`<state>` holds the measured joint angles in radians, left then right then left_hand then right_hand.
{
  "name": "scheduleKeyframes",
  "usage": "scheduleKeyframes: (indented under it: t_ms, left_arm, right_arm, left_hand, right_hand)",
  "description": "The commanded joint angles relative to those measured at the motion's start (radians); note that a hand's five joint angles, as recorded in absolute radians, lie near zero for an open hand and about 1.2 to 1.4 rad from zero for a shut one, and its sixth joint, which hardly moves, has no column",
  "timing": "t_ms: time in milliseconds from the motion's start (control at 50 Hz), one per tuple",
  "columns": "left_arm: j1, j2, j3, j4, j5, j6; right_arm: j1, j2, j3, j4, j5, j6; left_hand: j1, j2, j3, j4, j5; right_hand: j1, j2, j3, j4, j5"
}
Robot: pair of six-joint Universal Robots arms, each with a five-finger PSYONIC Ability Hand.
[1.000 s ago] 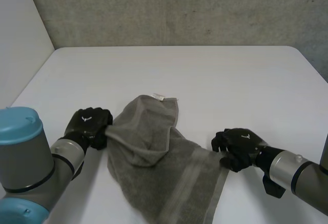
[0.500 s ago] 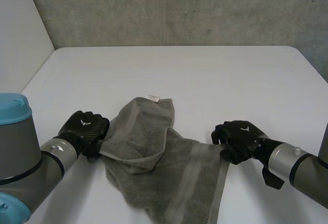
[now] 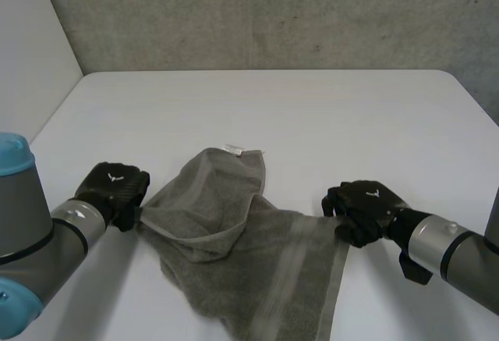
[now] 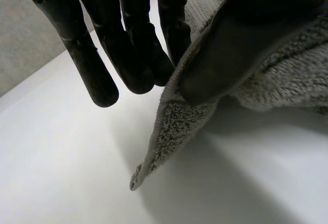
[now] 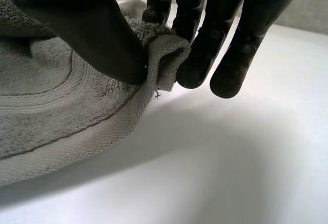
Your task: Fold the towel.
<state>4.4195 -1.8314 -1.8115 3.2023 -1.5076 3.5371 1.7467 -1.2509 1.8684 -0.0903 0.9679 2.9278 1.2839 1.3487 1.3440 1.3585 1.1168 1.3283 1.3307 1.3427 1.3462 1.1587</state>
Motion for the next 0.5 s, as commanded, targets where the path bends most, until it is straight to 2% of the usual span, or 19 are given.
scheduleKeyframes:
  t_ms: [20, 60, 80, 100, 120, 140, 160, 180, 200, 220, 240, 280, 300, 380, 500]
  left_arm:
    - [0.001, -0.008, 0.124, 0.007, 0.007, -0.004]
    - [0.001, -0.026, 0.184, 0.014, 0.007, -0.003]
    - [0.0, -0.052, 0.255, 0.022, 0.006, -0.003]
    - [0.0, -0.075, 0.344, 0.025, 0.004, -0.007]
    - [0.0, -0.075, 0.345, 0.025, 0.004, -0.007]
    - [-0.002, -0.095, 0.448, 0.025, 0.001, -0.009]
    - [-0.002, -0.115, 0.559, 0.028, -0.003, -0.01]
    - [-0.002, -0.115, 0.56, 0.028, -0.003, -0.011]
    - [-0.002, -0.135, 0.677, 0.031, -0.008, -0.011]
    - [-0.005, -0.155, 0.802, 0.036, -0.011, -0.015]
    - [-0.005, -0.155, 0.804, 0.036, -0.011, -0.015]
    - [-0.009, -0.178, 1.024, 0.05, -0.013, -0.046]
    - [-0.009, -0.178, 1.025, 0.05, -0.013, -0.046]
    - [-0.005, -0.189, 1.231, 0.106, -0.048, -0.13]
    - [0.0, -0.175, 1.229, 0.117, -0.057, -0.188]
  right_arm:
    - [0.048, 0.008, -0.141, -0.002, 0.009, 0.001]
    - [0.062, 0.022, -0.286, -0.005, 0.052, -0.004]
    - [0.062, 0.022, -0.287, -0.005, 0.052, -0.004]
    - [0.062, 0.036, -0.373, -0.006, 0.09, -0.018]
    - [0.065, 0.05, -0.476, -0.006, 0.133, -0.045]
    - [0.065, 0.05, -0.477, -0.006, 0.133, -0.045]
    - [0.068, 0.06, -0.579, -0.008, 0.173, -0.085]
    - [0.074, 0.067, -0.682, -0.009, 0.211, -0.131]
    - [0.074, 0.067, -0.683, -0.009, 0.212, -0.131]
    - [0.092, 0.071, -0.777, -0.022, 0.242, -0.174]
    - [0.115, 0.071, -0.867, -0.041, 0.271, -0.193]
    - [0.135, 0.071, -0.94, -0.073, 0.296, -0.199]
    - [0.146, 0.067, -0.995, -0.11, 0.316, -0.193]
    - [0.157, 0.056, -1.04, -0.176, 0.327, -0.167]
    - [0.154, 0.021, -0.996, -0.203, 0.312, -0.079]
  left_hand:
    - [0.112, 0.048, 0.052, 0.038, 0.105]
    - [0.112, 0.048, 0.052, 0.038, 0.105]
    - [0.112, 0.048, 0.052, 0.038, 0.105]
    - [0.112, 0.048, 0.052, 0.038, 0.105]
    - [0.112, 0.048, 0.052, 0.038, 0.105]
    - [0.112, 0.048, 0.052, 0.038, 0.105]
    - [0.112, 0.048, 0.052, 0.038, 0.105]
    - [0.112, 0.048, 0.052, 0.038, 0.105]
    - [0.112, 0.048, 0.052, 0.038, 0.105]
    - [0.112, 0.048, 0.052, 0.038, 0.105]
    - [0.112, 0.048, 0.052, 0.038, 0.105]
    - [0.112, 0.048, 0.052, 0.038, 0.105]
    - [0.112, 0.048, 0.052, 0.038, 0.105]
    - [0.112, 0.048, 0.052, 0.038, 0.105]
    - [0.112, 0.048, 0.052, 0.038, 0.105]
  right_hand:
    - [0.068, 0.066, 0.054, 0.05, 0.063]
    - [0.068, 0.066, 0.054, 0.05, 0.063]
    - [0.068, 0.066, 0.054, 0.05, 0.063]
    - [0.068, 0.066, 0.054, 0.05, 0.063]
    - [0.068, 0.066, 0.054, 0.05, 0.063]
    - [0.068, 0.066, 0.054, 0.05, 0.063]
    - [0.068, 0.066, 0.054, 0.05, 0.063]
    - [0.068, 0.066, 0.054, 0.05, 0.063]
    - [0.068, 0.066, 0.054, 0.05, 0.063]
    - [0.068, 0.066, 0.054, 0.05, 0.063]
    - [0.068, 0.066, 0.054, 0.05, 0.063]
    - [0.068, 0.066, 0.054, 0.05, 0.063]
    - [0.068, 0.066, 0.054, 0.05, 0.063]
    - [0.068, 0.066, 0.054, 0.05, 0.063]
    - [0.068, 0.066, 0.054, 0.05, 0.063]
